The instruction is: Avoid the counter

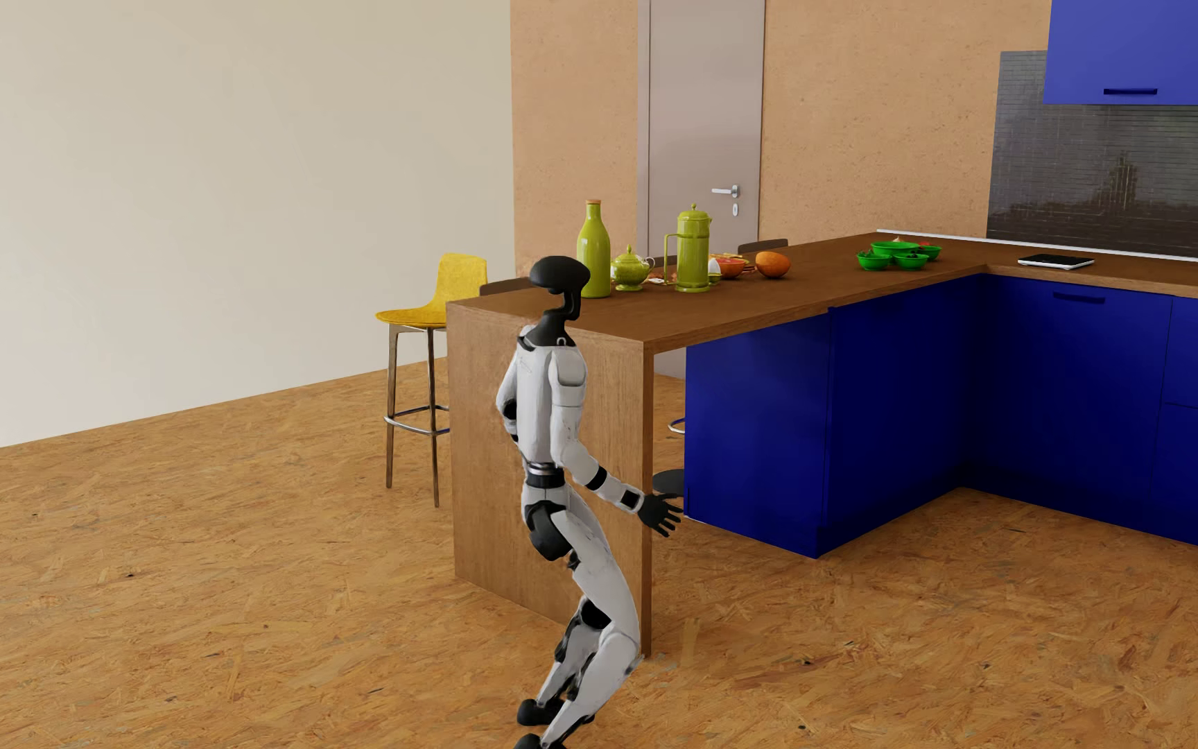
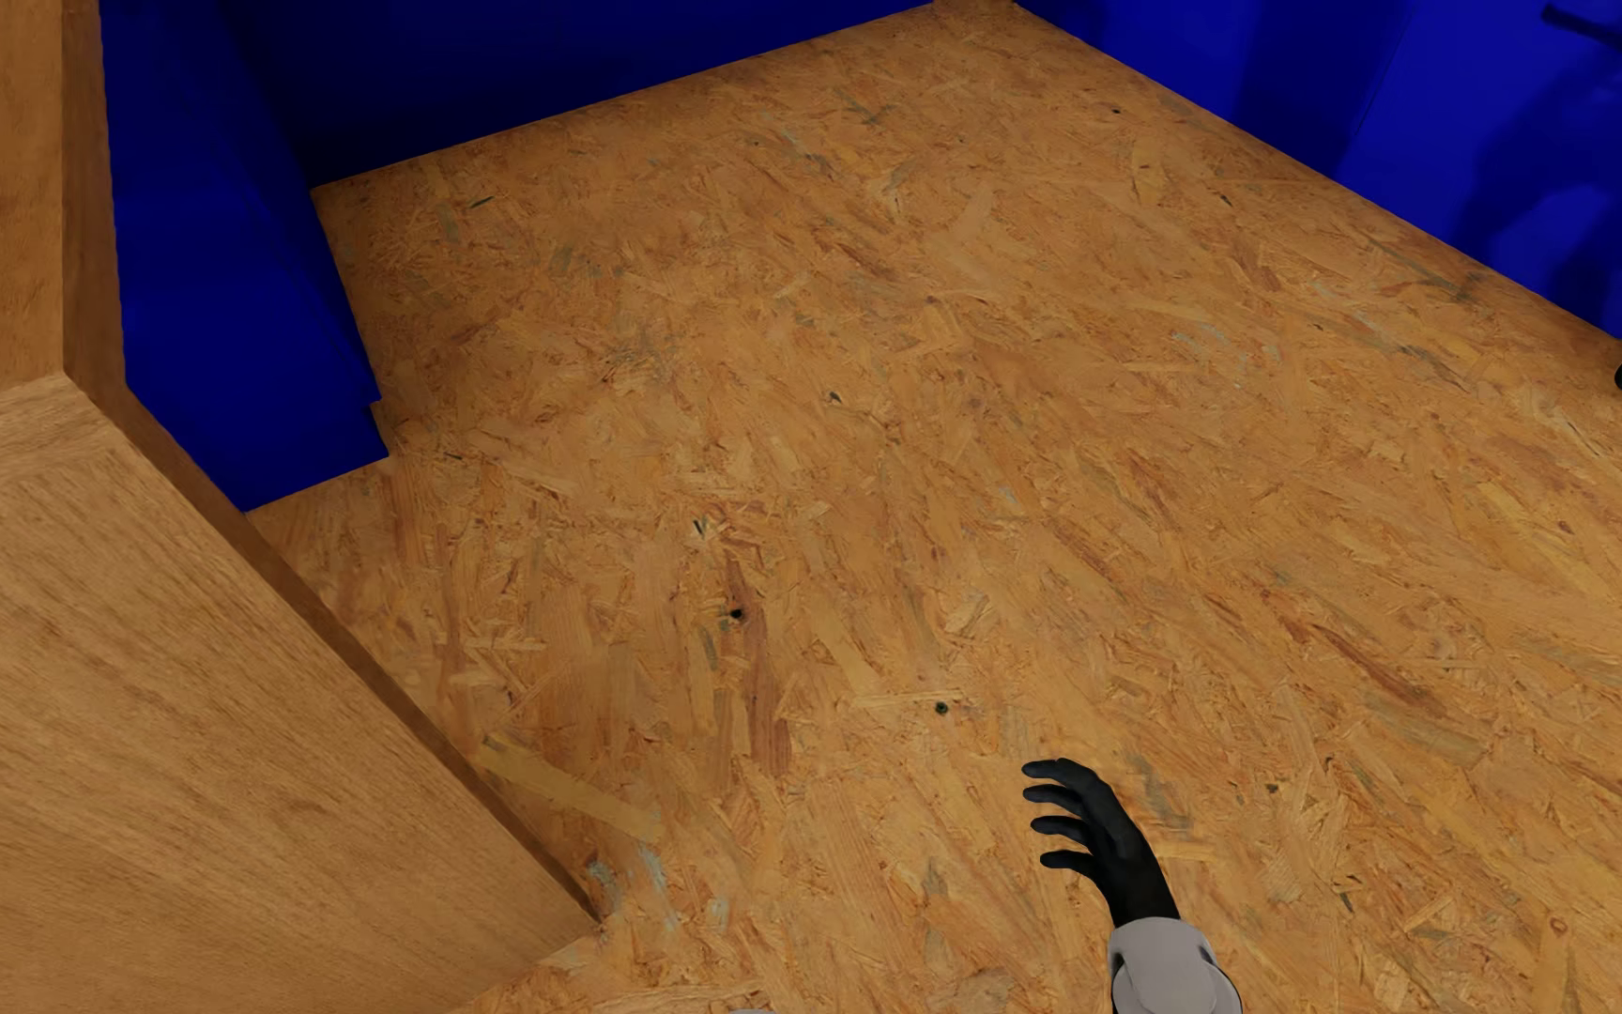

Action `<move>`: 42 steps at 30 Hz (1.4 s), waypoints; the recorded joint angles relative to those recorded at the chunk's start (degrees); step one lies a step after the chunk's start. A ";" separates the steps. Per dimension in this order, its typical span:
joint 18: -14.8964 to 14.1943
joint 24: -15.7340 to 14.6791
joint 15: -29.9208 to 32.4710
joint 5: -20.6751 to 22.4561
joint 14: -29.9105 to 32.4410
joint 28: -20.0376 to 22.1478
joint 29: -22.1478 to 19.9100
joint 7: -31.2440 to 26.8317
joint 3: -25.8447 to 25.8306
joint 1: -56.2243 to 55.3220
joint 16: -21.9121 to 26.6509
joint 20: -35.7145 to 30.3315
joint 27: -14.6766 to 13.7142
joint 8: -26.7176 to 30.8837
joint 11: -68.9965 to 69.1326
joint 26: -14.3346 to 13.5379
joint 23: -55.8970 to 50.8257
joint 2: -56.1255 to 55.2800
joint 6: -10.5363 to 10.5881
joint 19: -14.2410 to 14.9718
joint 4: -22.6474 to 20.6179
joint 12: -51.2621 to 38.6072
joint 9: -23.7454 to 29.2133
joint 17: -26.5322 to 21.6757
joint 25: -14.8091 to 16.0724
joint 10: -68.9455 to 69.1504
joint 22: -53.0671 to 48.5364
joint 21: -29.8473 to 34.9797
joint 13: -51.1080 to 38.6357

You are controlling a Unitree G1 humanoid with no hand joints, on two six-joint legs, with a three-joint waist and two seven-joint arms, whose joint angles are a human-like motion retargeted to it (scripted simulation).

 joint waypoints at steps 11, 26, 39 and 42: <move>1.38 -6.23 -4.83 0.77 4.07 1.25 0.11 1.90 0.78 -5.00 -0.03 0.27 5.04 -4.99 -0.59 -2.54 -1.72 10.06 0.72 -3.66 1.69 -0.39 -1.40 2.29 3.10 1.20 -0.68 -3.39 -4.80; -0.84 -4.75 -2.46 -3.49 -3.50 4.56 -0.44 0.38 -1.31 3.08 -0.07 0.11 2.16 -0.18 -0.37 -0.55 -1.30 2.11 1.98 -1.30 0.27 -0.12 -0.91 2.39 -2.94 -0.11 -1.33 -3.54 0.79; 2.82 -2.44 3.75 2.18 2.89 7.78 1.51 -1.09 -5.86 5.68 -4.49 2.22 0.13 -0.25 -15.90 3.81 2.44 -8.41 -7.00 4.03 -3.58 -5.40 2.87 -4.82 -2.52 14.59 -10.45 -8.48 8.43; -1.71 1.32 -1.79 5.99 10.17 1.80 -0.13 -4.04 -3.14 -9.41 -3.76 5.63 5.06 -0.52 -17.71 2.33 -0.50 -1.99 -1.59 -7.41 -1.54 -1.87 3.22 -5.31 -2.71 22.39 -8.22 -11.57 0.96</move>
